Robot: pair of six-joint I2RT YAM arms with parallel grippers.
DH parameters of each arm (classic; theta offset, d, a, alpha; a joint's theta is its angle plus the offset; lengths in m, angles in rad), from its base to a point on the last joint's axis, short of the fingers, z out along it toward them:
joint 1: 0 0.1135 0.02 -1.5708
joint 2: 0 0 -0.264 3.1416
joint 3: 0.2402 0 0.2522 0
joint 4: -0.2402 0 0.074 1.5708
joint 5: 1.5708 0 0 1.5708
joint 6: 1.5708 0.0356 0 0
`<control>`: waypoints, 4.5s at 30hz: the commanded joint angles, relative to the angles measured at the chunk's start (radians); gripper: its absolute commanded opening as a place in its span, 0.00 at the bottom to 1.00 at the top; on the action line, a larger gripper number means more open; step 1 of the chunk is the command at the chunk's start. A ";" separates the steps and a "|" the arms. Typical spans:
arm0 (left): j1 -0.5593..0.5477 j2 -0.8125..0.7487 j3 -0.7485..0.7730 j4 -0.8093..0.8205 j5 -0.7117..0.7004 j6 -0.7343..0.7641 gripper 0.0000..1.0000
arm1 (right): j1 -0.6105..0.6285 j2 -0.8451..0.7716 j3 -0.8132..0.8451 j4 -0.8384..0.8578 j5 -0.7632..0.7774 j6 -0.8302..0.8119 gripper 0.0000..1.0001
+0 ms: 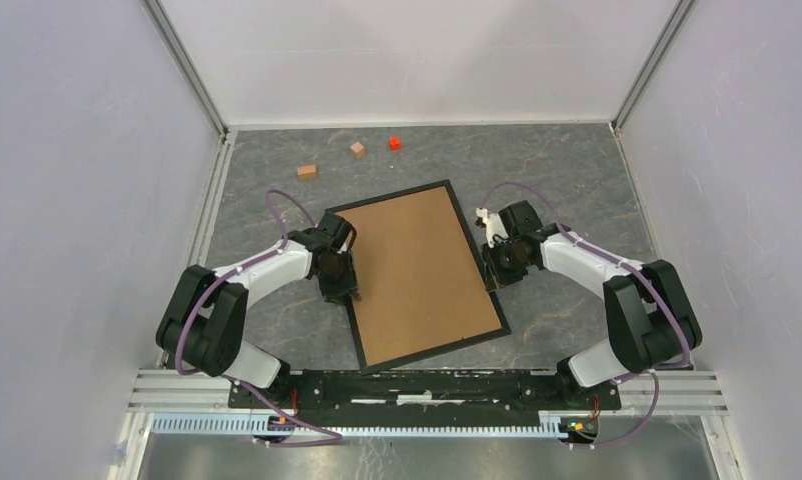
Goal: Put the photo into the frame
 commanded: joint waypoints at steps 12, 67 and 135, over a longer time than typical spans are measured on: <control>-0.019 0.044 -0.056 0.063 -0.087 0.026 0.43 | 0.024 0.102 -0.053 0.051 0.052 0.098 0.26; -0.032 0.031 -0.057 0.043 -0.067 0.035 0.41 | -0.100 0.335 0.392 0.123 -0.079 0.097 0.27; -0.024 0.175 0.169 0.008 -0.066 0.097 0.40 | 0.058 0.042 -0.134 0.466 -0.389 0.353 0.51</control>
